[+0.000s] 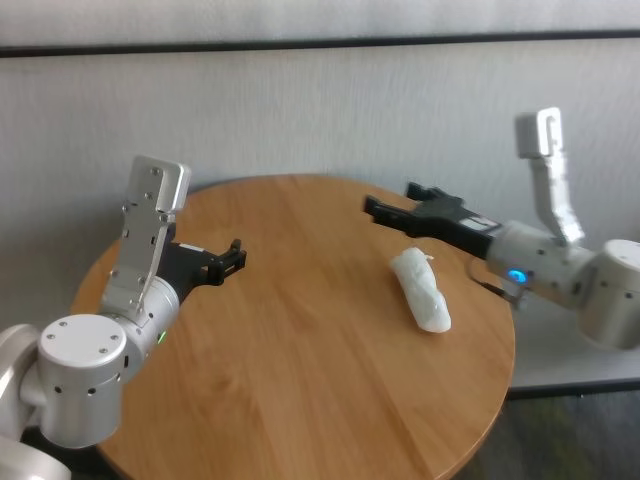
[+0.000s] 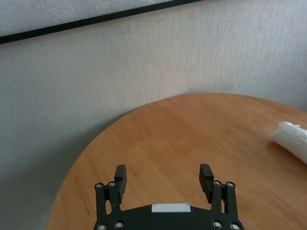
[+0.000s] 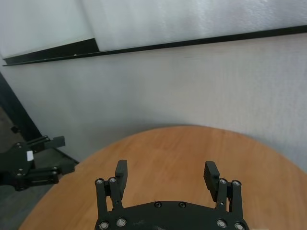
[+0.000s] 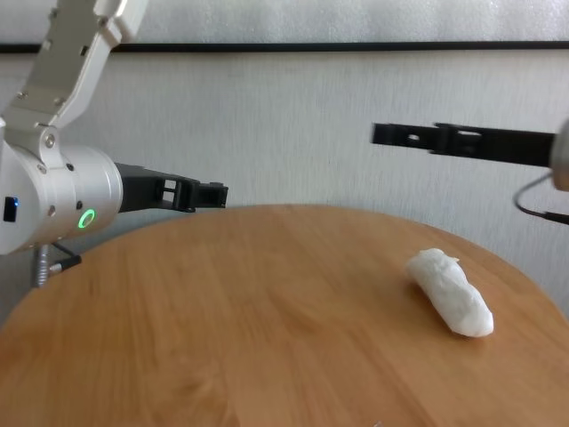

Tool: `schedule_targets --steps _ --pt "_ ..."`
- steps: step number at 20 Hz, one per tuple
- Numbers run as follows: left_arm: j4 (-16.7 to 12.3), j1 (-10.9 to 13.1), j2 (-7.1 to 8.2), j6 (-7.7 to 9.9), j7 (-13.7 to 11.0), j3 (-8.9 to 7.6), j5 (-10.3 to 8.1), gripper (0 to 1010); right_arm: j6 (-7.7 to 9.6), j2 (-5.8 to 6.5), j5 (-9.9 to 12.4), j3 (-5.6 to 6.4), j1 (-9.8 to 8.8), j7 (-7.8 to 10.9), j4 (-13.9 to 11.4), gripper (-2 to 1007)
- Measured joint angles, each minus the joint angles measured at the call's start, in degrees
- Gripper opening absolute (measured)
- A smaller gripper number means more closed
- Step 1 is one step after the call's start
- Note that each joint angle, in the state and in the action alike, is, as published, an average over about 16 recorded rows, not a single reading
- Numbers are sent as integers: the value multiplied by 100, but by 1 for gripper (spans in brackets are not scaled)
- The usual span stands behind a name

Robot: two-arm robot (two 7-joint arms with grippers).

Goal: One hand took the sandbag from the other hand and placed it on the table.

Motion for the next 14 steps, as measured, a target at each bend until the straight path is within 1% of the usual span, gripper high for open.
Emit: schedule_targets --steps 4,8,11,14 --pt "0 0 0 0 0 0 0 1000 -88 -217 -134 -77 92 63 24 1000" --pt "0 0 0 0 0 0 0 1000 -131 -400 -244 -146 128 107 36 1000" --pt "0 0 0 0 0 0 0 1000 -136 -499 -310 -181 125 132 30 1000" --pt "0 0 0 0 0 0 0 1000 -129 -568 -364 -197 112 157 24 1000"
